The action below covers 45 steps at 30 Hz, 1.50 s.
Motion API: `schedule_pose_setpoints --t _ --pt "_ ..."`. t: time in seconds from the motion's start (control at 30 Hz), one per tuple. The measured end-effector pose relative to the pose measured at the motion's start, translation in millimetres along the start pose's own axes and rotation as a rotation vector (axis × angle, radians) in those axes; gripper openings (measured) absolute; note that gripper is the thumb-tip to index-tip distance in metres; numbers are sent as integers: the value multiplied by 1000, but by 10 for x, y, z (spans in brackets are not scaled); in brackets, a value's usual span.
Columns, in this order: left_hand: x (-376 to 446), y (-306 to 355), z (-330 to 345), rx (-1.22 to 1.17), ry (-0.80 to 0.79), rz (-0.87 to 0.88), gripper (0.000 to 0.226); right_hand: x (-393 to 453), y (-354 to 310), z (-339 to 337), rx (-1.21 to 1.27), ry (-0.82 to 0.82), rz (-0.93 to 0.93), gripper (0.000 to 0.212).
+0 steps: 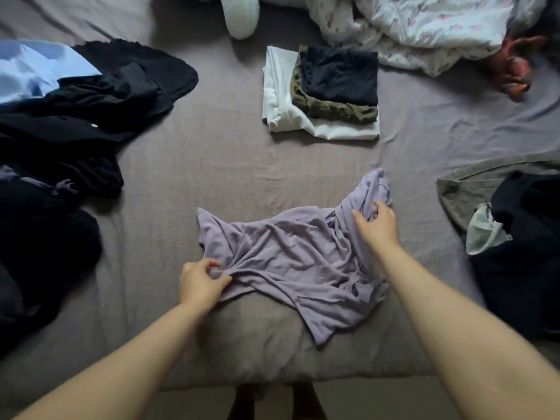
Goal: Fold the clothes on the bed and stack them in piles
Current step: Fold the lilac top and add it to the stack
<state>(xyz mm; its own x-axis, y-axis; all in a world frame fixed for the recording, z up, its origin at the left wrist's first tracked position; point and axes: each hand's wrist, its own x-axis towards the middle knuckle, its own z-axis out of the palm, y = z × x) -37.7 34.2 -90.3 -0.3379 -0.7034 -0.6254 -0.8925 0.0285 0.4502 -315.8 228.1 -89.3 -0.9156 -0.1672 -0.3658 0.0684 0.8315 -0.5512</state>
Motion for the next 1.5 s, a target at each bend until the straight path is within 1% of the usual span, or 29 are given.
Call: schedule_pose_setpoints --t 0.03,0.1,0.13,0.17,0.23,0.27,0.33,0.4,0.43,0.47,0.53,0.57,0.6,0.67,0.77,0.83,0.9,0.93,1.0,1.07,1.13,1.17,1.2,1.27,1.3,1.33,1.43,1.47,1.5 --pt "38 39 33 14 -43 48 30 165 1 24 15 -34 59 50" --pt "40 227 98 -6 -77 122 20 334 38 147 -56 -109 179 71" --pt "9 349 136 -40 -92 132 15 341 47 223 -94 -121 206 73" --pt "-22 460 195 -89 -110 140 13 285 28 283 -112 -105 199 66" --pt "-114 662 314 -188 -158 150 9 -4 -45 323 -109 -35 83 34" --pt "-170 746 362 -218 -175 160 7 -197 -76 309 -113 -17 -1 25" --pt "-270 897 441 -290 -208 180 8 -640 -103 258 -184 -48 -215 27" --pt "-366 1044 476 -340 -231 177 22 -1080 -89 195 -270 -91 -457 36" --pt "-423 1102 480 -348 -241 158 29 -1251 -64 172 -312 -106 -563 35" --pt "-468 1131 493 -359 -254 106 34 -1378 -38 152 -342 -142 -642 33" --pt "-493 1067 564 -418 -245 -80 45 -1532 27 147 -356 -210 -722 28" --pt "-472 971 627 -460 -240 -178 50 -1570 66 166 -350 -240 -727 24" --pt "-450 873 668 -505 -245 -256 41 -1595 91 182 -342 -260 -724 21" --pt "-449 725 694 -496 -210 -310 12 -1618 141 220 -307 -296 -664 13" --pt "-532 586 622 -388 -133 -294 20 -1597 137 238 -136 -310 -443 11" --pt "-576 493 604 -374 -150 -306 14 -1537 122 249 -55 -244 -312 23" --pt "-647 430 591 -359 -217 -300 15 -1466 107 274 -118 -302 -230 43" --pt "-676 393 601 -339 -248 -282 16 -1439 112 293 -209 -363 -209 44" --pt "-715 326 618 -299 -301 -254 13 -1455 109 332 -361 -430 -244 30" --pt "-757 287 646 -237 -278 -293 20 -1544 90 357 -324 -401 -282 18" --pt "-777 304 628 -178 -145 -333 32 -1672 91 364 -179 -358 -336 22" --pt "-783 319 606 -167 -60 -300 37 -1733 106 354 -112 -346 -374 25" --pt "-796 357 560 -152 4 -205 41 -1792 123 330 -51 -342 -407 27" --pt "-783 420 504 -50 44 110 46 -1898 134 257 43 -337 -452 29" --pt "-744 437 499 -18 15 240 48 -1942 131 211 70 -325 -475 28" --pt "-701 462 502 -4 -55 309 52 -1975 136 168 87 -313 -495 28" --pt "-604 553 542 129 -261 387 69 -2076 126 15 121 -291 -559 29" --pt "-588 576 574 188 -280 406 64 -2107 120 -41 141 -296 -555 30" --pt "-577 593 600 212 -274 408 49 -2138 121 -100 155 -298 -547 29"
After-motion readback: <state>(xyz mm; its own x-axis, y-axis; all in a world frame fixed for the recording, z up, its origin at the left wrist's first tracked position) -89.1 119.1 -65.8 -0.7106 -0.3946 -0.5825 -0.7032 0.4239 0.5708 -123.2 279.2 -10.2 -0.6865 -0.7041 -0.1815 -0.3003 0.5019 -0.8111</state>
